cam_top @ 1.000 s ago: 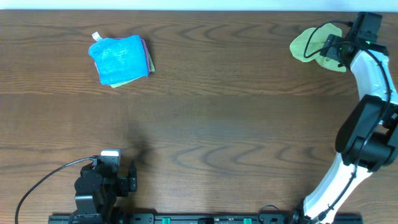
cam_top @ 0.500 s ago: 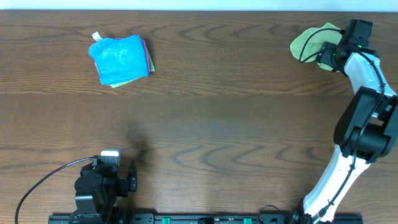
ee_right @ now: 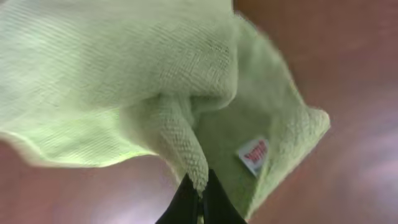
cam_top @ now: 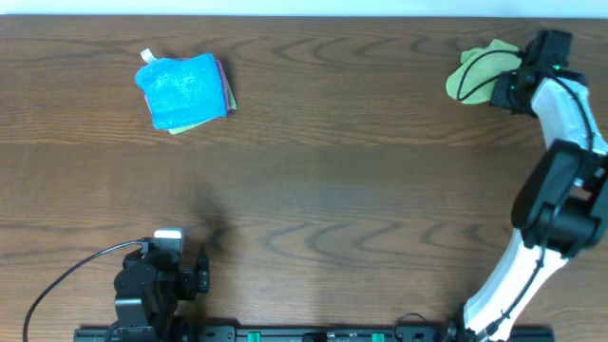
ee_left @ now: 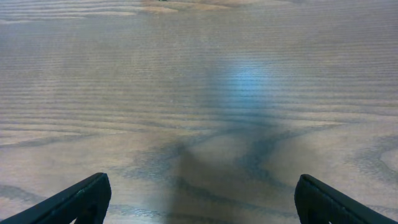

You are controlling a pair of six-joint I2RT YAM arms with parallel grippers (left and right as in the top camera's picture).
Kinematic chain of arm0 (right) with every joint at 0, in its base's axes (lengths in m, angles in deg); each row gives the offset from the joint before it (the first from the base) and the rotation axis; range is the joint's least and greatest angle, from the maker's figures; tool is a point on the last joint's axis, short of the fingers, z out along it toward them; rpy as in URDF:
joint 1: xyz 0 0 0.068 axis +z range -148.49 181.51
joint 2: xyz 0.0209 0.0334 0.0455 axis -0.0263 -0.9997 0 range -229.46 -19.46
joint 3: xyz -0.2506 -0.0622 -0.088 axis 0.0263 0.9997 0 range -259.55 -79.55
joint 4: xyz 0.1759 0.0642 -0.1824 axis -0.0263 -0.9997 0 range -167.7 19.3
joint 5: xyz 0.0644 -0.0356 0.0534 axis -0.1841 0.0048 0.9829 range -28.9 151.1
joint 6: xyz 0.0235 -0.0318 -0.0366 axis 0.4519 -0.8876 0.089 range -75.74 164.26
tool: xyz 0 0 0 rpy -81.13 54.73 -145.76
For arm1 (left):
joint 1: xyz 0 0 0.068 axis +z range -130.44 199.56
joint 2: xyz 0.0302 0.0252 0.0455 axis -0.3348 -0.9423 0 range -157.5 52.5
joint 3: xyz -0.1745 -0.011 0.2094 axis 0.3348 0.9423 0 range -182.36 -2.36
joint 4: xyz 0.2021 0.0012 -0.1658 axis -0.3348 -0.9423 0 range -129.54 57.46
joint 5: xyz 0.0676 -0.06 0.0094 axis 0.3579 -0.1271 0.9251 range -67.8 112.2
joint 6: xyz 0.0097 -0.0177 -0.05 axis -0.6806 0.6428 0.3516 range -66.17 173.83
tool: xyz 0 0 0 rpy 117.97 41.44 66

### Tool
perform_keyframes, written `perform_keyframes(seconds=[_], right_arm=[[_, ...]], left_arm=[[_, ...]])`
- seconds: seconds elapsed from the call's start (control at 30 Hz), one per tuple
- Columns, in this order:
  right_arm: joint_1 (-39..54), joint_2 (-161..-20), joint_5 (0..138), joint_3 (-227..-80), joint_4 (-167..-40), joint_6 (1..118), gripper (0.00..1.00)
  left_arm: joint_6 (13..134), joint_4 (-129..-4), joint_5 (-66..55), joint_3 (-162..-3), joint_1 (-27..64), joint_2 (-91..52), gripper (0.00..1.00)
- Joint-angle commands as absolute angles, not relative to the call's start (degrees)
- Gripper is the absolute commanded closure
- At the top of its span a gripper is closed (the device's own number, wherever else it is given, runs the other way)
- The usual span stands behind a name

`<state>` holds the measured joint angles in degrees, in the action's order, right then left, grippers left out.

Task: Fold the cloth
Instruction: 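Drag the green cloth with the right gripper toward table center and release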

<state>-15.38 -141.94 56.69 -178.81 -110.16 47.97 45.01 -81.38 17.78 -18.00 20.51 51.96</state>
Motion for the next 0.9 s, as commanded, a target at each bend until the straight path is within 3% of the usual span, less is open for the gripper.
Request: perform_keyframes(seconds=[0.0, 0.2, 0.57, 0.87], right_arm=[[-13.65, -131.03, 56.63, -179.88, -115.56, 43.24, 0.99], [-9.26, -116.54, 56.82, -179.88, -129.97, 41.56, 0.98], [-4.47, -96.93, 67.2, -177.0, -139.96, 40.29, 0.99], [12.69, -87.51, 67.77, -171.82, -149.05, 42.39, 0.99]], left_arm=[[44.84, -83.48, 18.34, -15.62, 20.27, 52.29, 0.05], [44.84, -83.48, 18.34, -15.62, 20.27, 52.29, 0.05], [44.84, -83.48, 18.34, -15.62, 20.27, 52.29, 0.05], [44.84, -83.48, 18.34, -15.62, 20.27, 52.29, 0.05]])
